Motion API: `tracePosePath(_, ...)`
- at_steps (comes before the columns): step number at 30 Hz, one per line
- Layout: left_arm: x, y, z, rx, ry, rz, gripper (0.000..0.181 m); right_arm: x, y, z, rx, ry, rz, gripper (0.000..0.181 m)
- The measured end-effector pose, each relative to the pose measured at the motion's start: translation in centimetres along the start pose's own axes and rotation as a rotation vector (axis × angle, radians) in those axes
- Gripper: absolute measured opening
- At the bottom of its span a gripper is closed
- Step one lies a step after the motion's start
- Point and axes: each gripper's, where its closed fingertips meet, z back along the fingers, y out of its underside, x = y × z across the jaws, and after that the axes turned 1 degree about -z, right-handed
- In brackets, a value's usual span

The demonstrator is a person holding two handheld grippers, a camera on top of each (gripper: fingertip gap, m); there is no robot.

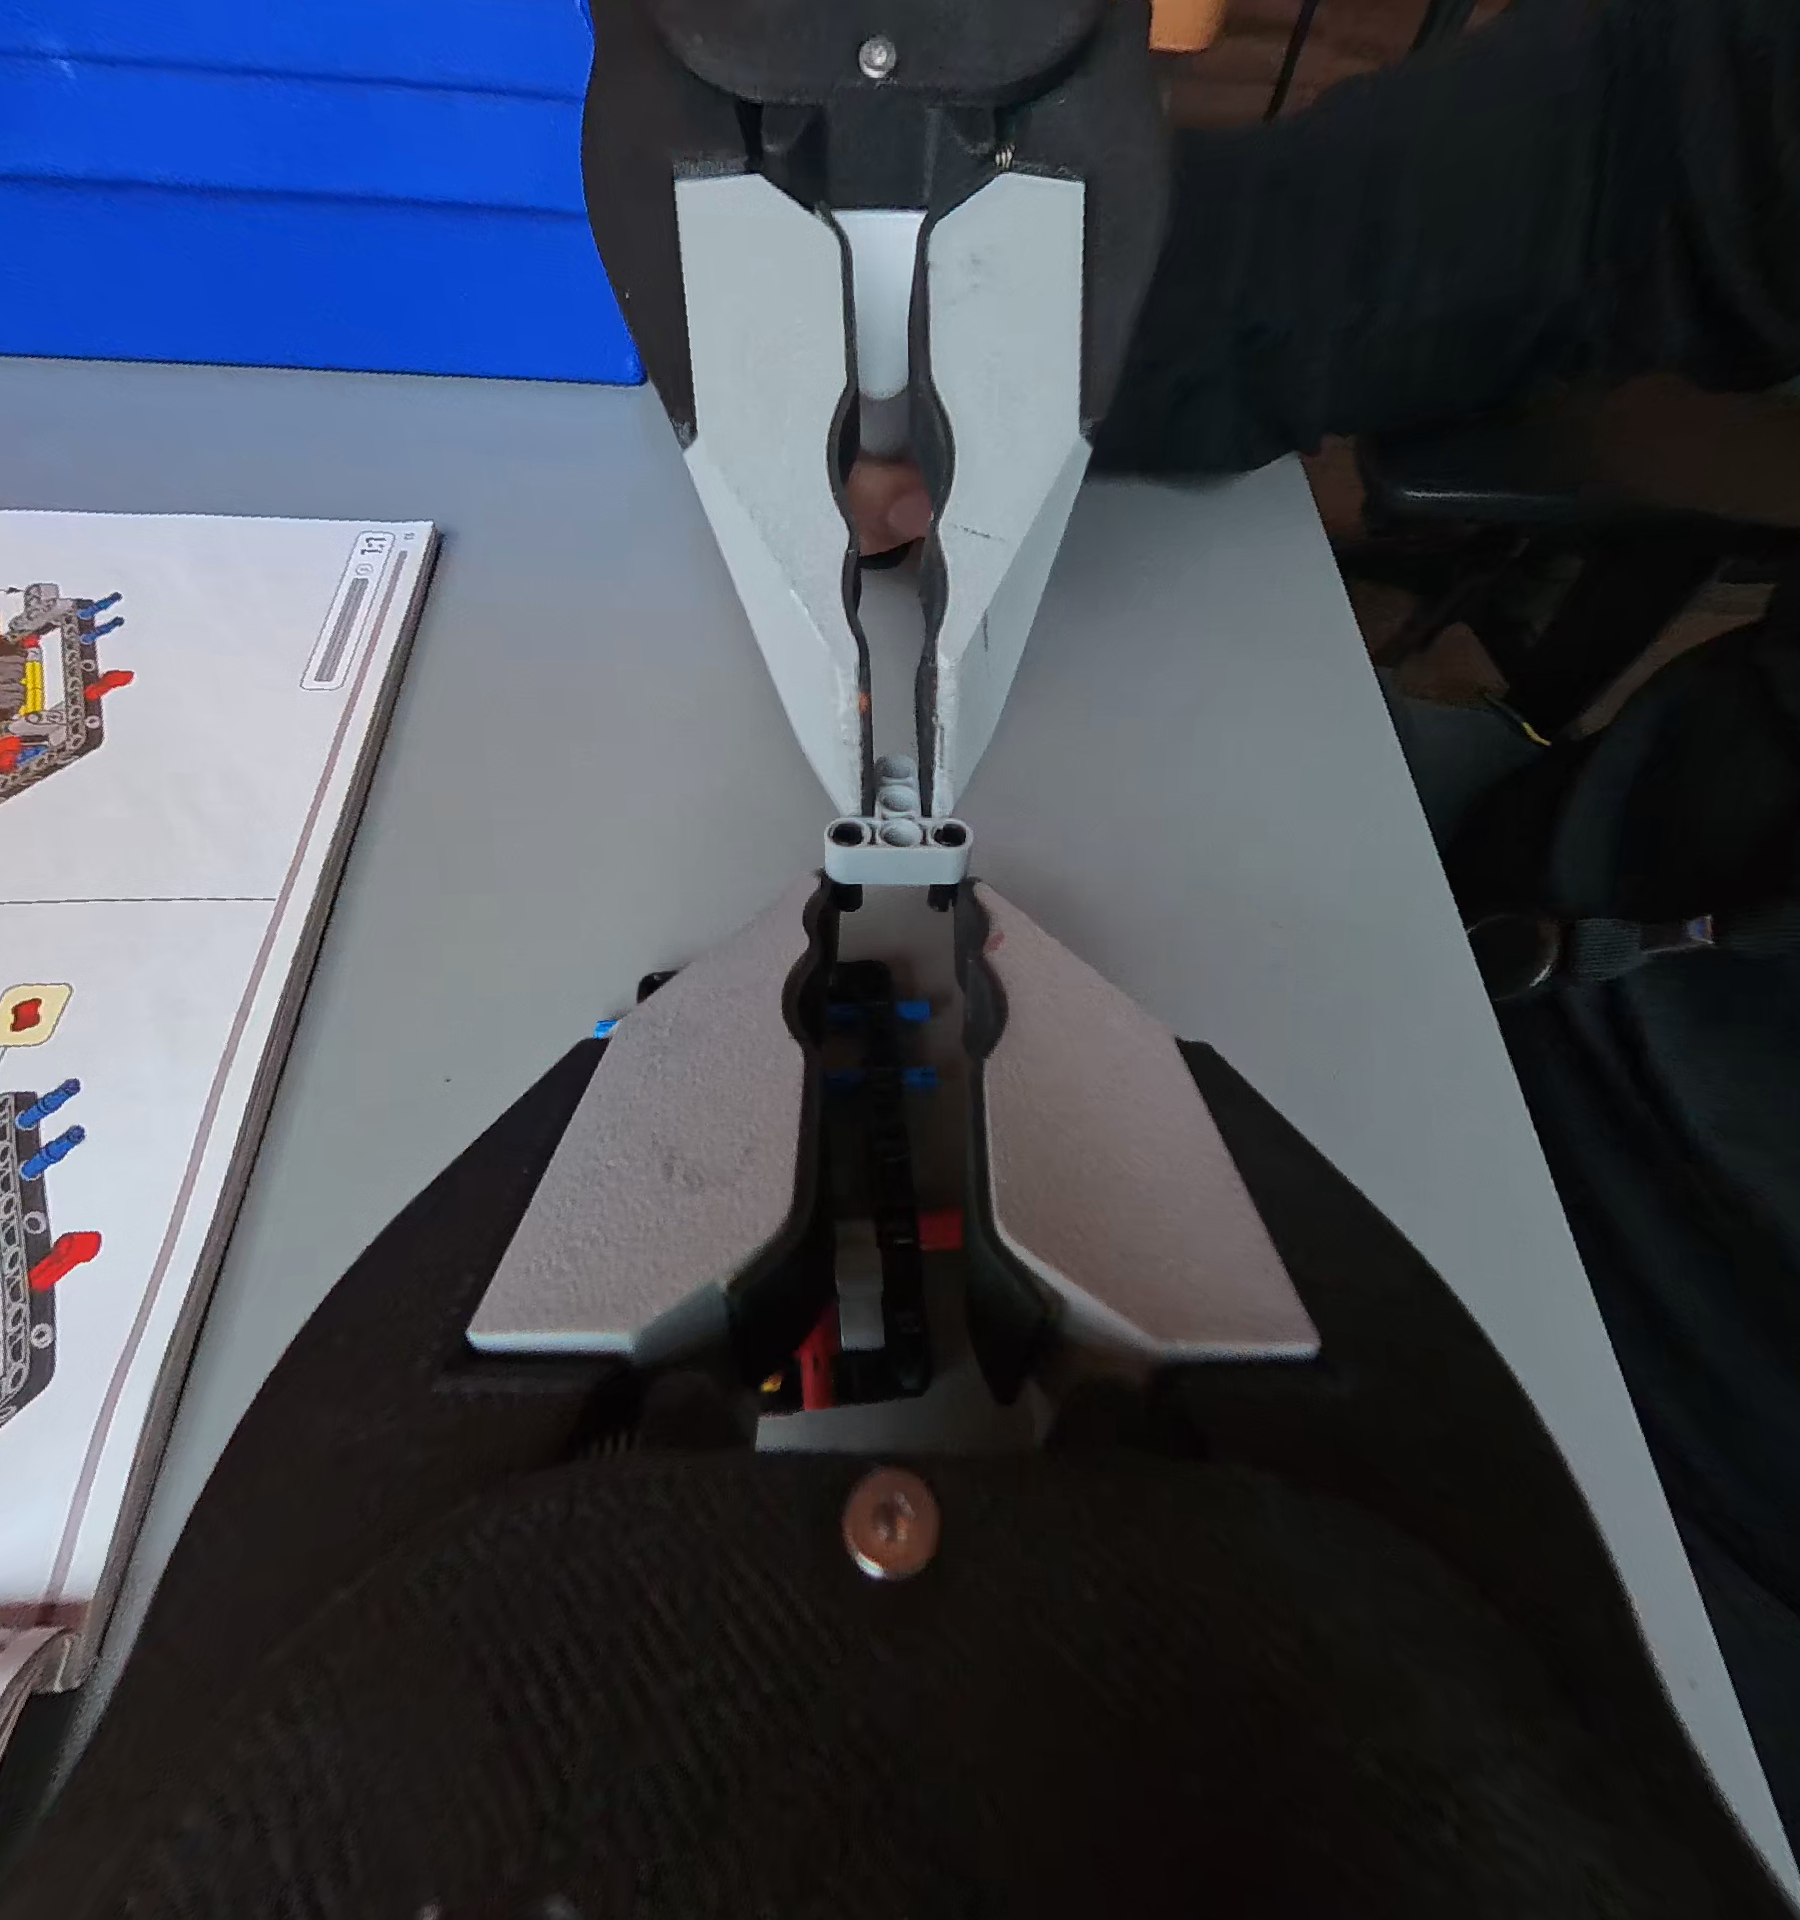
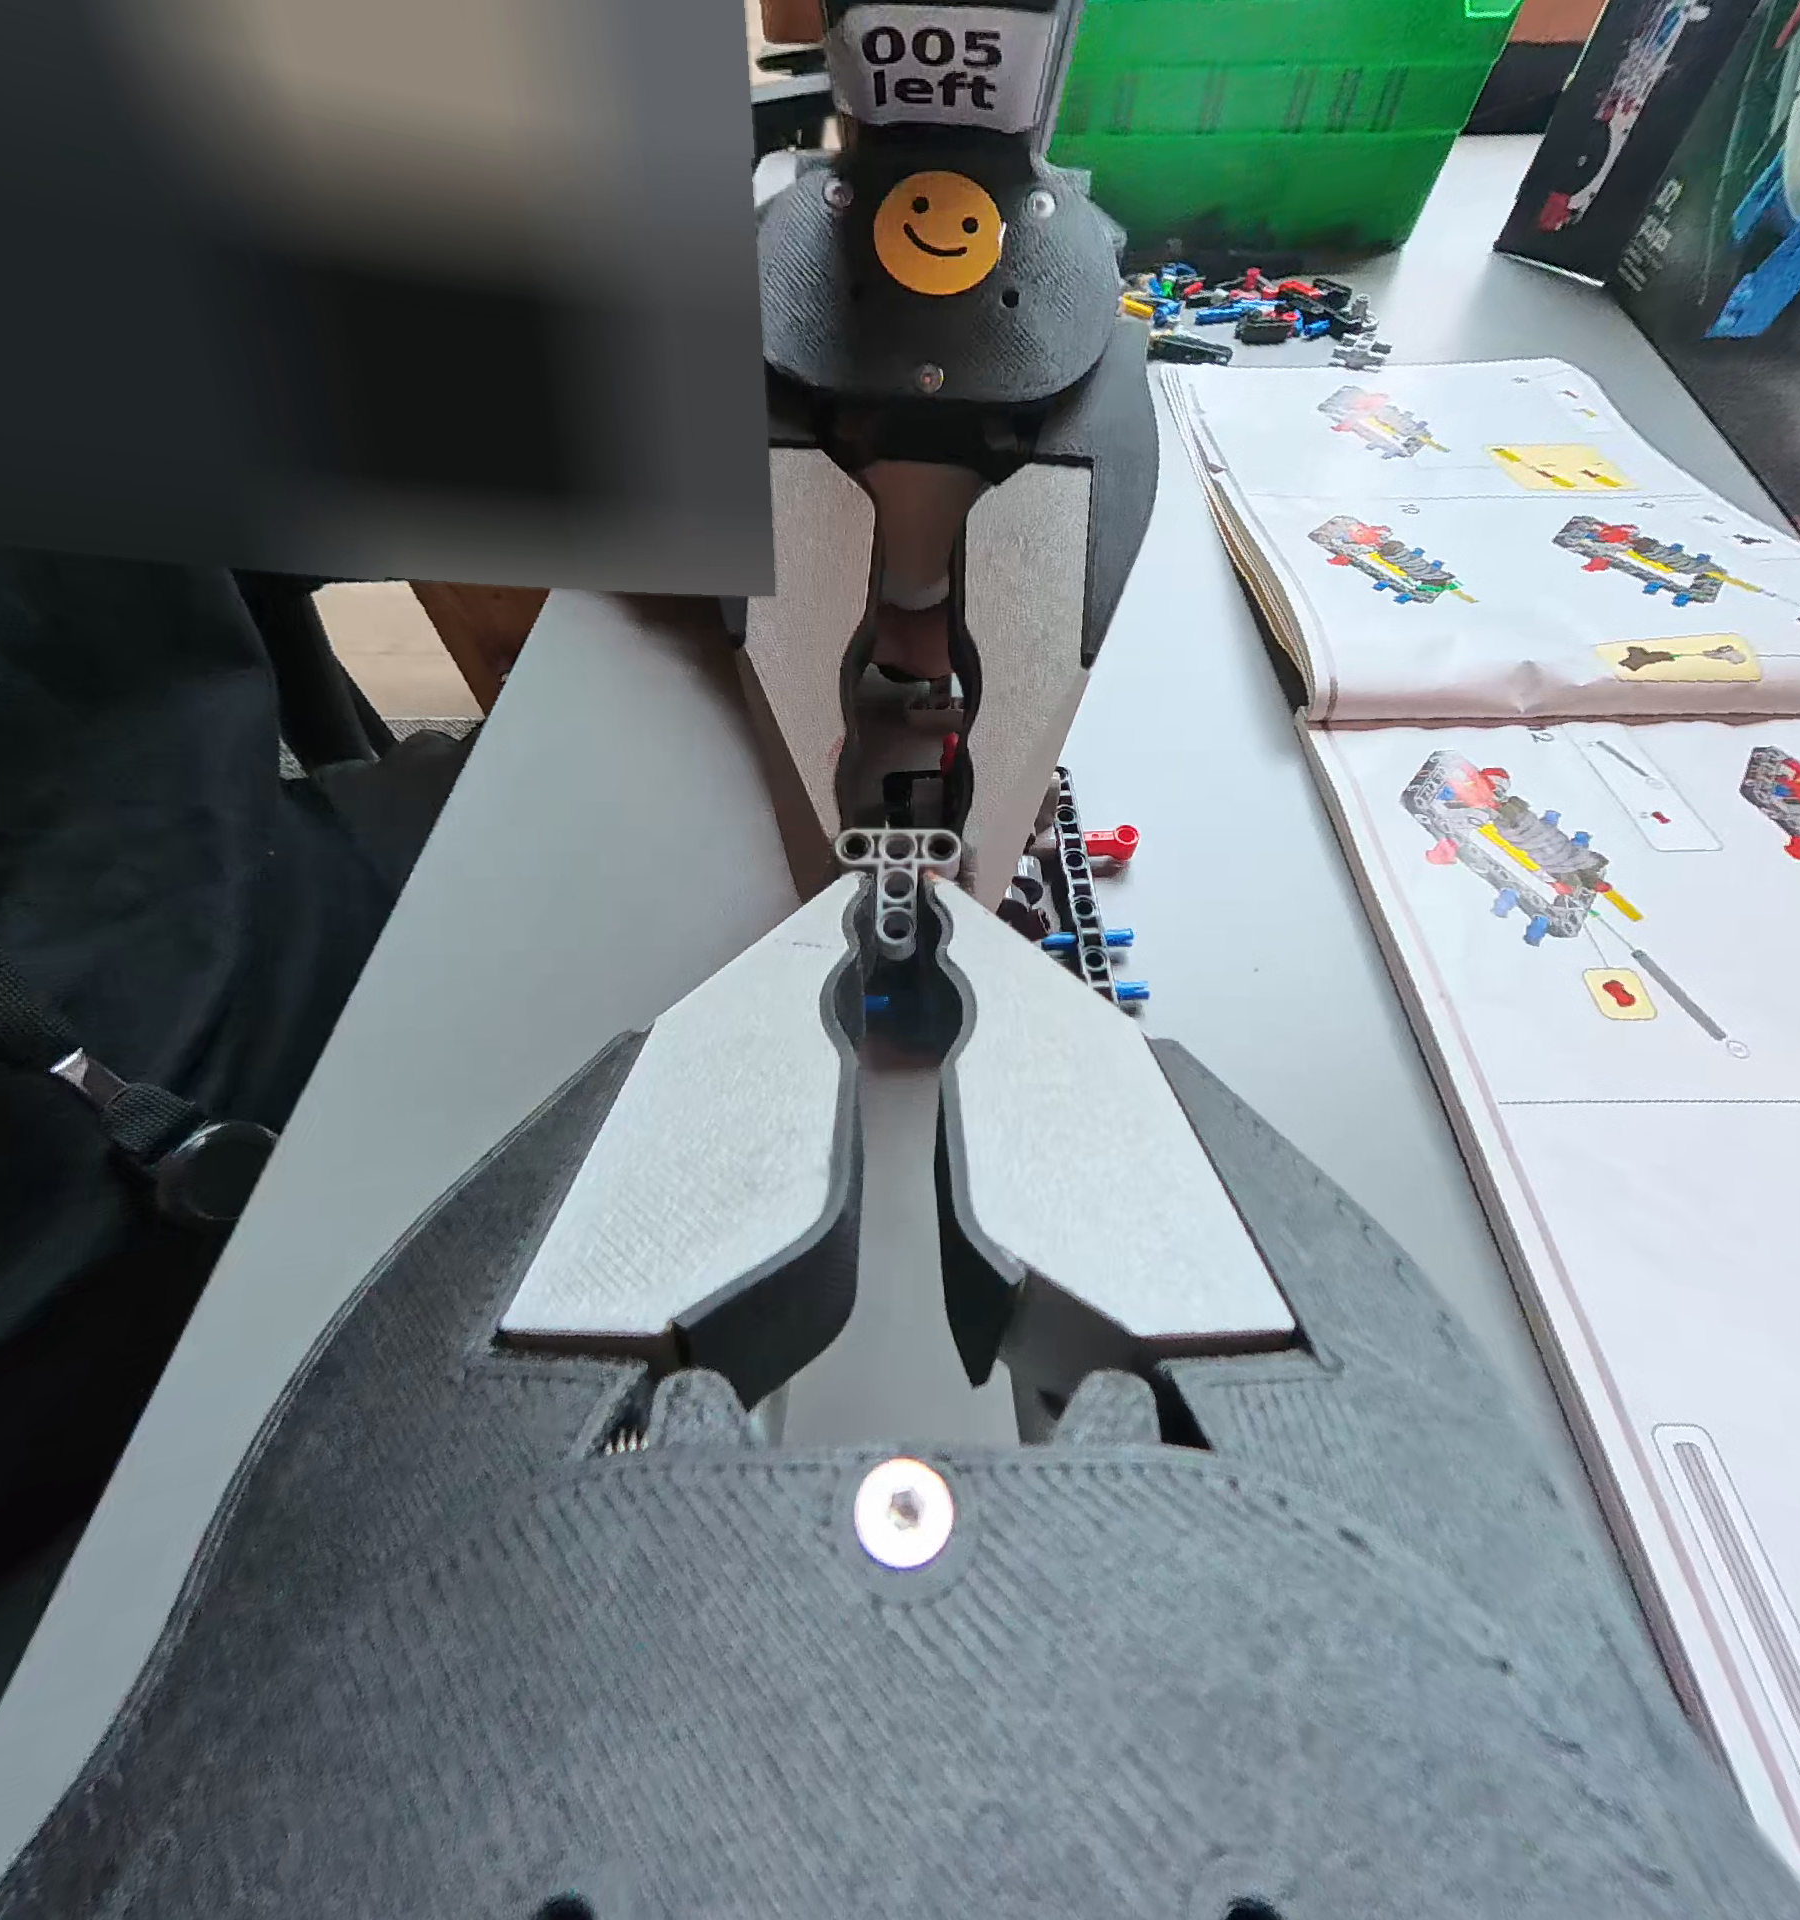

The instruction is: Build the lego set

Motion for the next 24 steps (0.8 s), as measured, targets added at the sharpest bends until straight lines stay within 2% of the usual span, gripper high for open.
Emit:
tracePosePath(11, 0.3, -0.2, -0.2, -0.011, -0.002, 0.054, 0.02, -0.4, 0.3, 0.4, 0.016, 0.043, 0.043, 0.004)
tracePosePath(14, 0.7, -0.1, 0.0, 0.014, -0.044, 0.06, 0.041, -0.9, 1.0, 0.5, 0.068, 0.06, 0.046, 0.004)
tracePosePath(18, 0.9, -0.1, 0.6, 0.05, -0.107, -0.018, 0.034, -0.8, 2.5, 0.1, 0.15, 0.031, 0.001, 0.004)
tracePosePath(21, 0.9, 0.3, 0.5, 0.087, -0.113, -0.035, 0.017, -1.1, 3.6, -0.3, 0.219, 0.042, -0.007, 0.004)
tracePosePath(24, 1.1, 0.5, 0.8, 0.125, -0.122, -0.033, 0.014, -1.1, 4.2, -0.8, 0.263, 0.048, 0.003, 0.004)
